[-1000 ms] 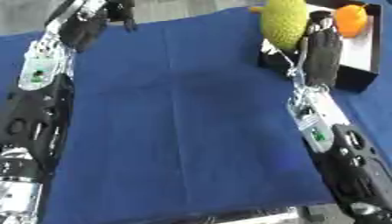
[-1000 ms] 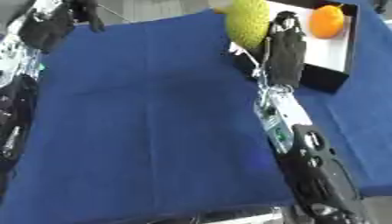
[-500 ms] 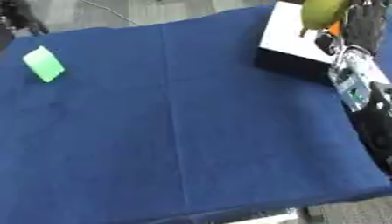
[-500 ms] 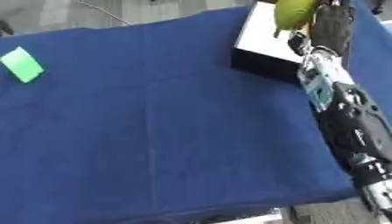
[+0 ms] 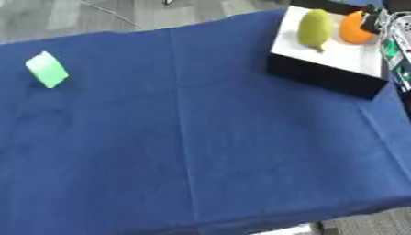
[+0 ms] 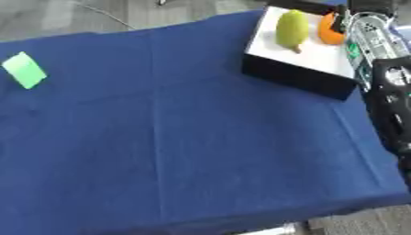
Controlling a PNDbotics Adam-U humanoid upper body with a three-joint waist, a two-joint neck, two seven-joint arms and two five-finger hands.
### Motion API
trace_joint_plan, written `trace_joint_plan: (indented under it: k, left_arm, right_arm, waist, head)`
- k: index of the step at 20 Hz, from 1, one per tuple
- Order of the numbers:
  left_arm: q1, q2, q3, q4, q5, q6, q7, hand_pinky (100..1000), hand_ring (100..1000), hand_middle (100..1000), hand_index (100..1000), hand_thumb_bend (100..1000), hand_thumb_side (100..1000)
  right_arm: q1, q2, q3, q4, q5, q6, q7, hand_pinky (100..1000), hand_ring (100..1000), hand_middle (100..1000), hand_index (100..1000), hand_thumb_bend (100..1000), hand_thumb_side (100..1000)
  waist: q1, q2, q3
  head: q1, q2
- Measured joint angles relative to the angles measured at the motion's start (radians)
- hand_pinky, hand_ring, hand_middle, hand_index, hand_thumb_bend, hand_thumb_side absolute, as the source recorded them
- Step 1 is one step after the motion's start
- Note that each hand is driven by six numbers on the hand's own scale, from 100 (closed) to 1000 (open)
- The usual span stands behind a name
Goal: Pick up the objects with one hand, pass them to the other hand, and then place them into the box on the other side of the table.
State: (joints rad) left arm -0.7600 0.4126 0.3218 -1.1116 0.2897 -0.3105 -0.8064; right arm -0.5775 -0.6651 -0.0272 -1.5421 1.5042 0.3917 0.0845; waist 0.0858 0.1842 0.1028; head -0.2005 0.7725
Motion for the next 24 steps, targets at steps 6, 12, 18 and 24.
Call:
trace_joint_plan:
  k: [6, 12, 18, 24]
  left_arm:
    - [-0.002, 0.042, 0.054, 0.081, -0.168, -0.088, 0.088, 628, 508, 556, 718, 100, 482]
    - [-0.119, 0.067, 0.105, 0.188, -0.602, -0.252, 0.252, 765, 717, 744, 843, 100, 483]
    - [-0.264, 0.045, 0.142, 0.278, -1.232, -0.376, 0.376, 819, 819, 858, 917, 191, 812]
    - [-0.319, 0.027, 0.202, 0.377, -1.682, -0.368, 0.458, 814, 824, 863, 932, 295, 830]
  right_arm:
    - [0.056, 0.186, 0.149, -0.351, 0.249, -0.227, 0.018, 977, 554, 960, 905, 435, 366]
    - [0.095, 0.304, 0.269, -0.368, 0.198, -0.287, 0.001, 965, 560, 950, 924, 431, 209]
    - [0.097, 0.344, 0.294, -0.355, 0.122, -0.275, -0.024, 953, 579, 940, 941, 354, 100]
    - [0.093, 0.370, 0.293, -0.355, 0.073, -0.249, -0.057, 943, 600, 929, 956, 206, 100]
  waist:
    - [0.007, -0.023, -0.010]
    - [-0.003, -0.030, -0.025]
    - [-0.031, -0.001, -0.060]
    - [-0.038, 0.047, -0.105]
  head:
    - [0.117, 0.000]
    - [0.220, 0.000]
    - [0.281, 0.000]
    - [0.331, 0.000]
